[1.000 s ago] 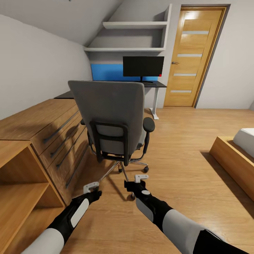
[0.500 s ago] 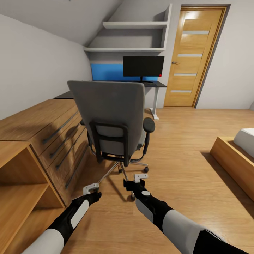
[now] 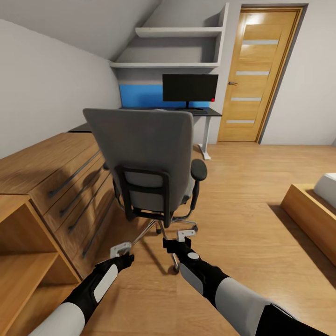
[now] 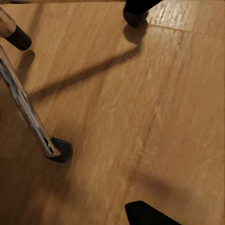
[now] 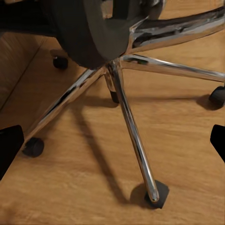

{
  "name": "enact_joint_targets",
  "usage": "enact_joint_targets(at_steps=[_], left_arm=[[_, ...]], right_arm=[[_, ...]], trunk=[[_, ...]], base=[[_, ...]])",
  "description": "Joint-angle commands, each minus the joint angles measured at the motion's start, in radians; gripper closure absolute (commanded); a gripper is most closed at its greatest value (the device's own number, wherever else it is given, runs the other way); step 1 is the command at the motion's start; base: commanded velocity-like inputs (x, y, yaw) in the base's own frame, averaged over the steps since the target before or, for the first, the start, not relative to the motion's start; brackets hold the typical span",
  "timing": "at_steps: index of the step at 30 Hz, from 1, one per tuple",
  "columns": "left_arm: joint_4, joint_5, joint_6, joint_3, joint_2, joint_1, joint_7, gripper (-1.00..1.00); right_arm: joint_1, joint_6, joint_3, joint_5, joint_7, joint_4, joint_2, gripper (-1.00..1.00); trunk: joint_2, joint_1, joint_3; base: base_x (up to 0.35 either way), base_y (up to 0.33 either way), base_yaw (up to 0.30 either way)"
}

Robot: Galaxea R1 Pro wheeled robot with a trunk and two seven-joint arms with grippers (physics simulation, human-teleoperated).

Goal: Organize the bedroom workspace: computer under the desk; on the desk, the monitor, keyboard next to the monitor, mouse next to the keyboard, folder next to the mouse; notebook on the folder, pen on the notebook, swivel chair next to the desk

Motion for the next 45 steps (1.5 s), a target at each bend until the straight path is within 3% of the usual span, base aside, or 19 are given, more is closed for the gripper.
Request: enact_joint_targets(at_steps=[1, 20, 45], left_arm=[[-0.002, 0.01, 0.002, -0.006, 0.001, 0.0, 0.01, -1.0], [-0.002, 0.012, 0.002, -0.006, 0.001, -0.001, 0.01, -1.0], [0.0, 0.009, 0.001, -0.006, 0.001, 0.0, 0.013, -1.0]], right_arm=[[-0.001, -0.006, 0.008, -0.011, -0.006, 0.0, -0.001, -1.0], [-0.001, -0.006, 0.008, -0.011, -0.006, 0.001, 0.0, -1.0], [-0.001, -0.001, 0.001, -0.015, -0.017, 0.001, -0.004, -1.0]], trunk=[[0.0, 0.0, -0.001], [0.0, 0.0, -0.001], [0.0, 0.0, -0.001]], base=[[0.196, 0.0, 0.0], [0.129, 0.0, 0.0], [0.229, -0.042, 0.0]])
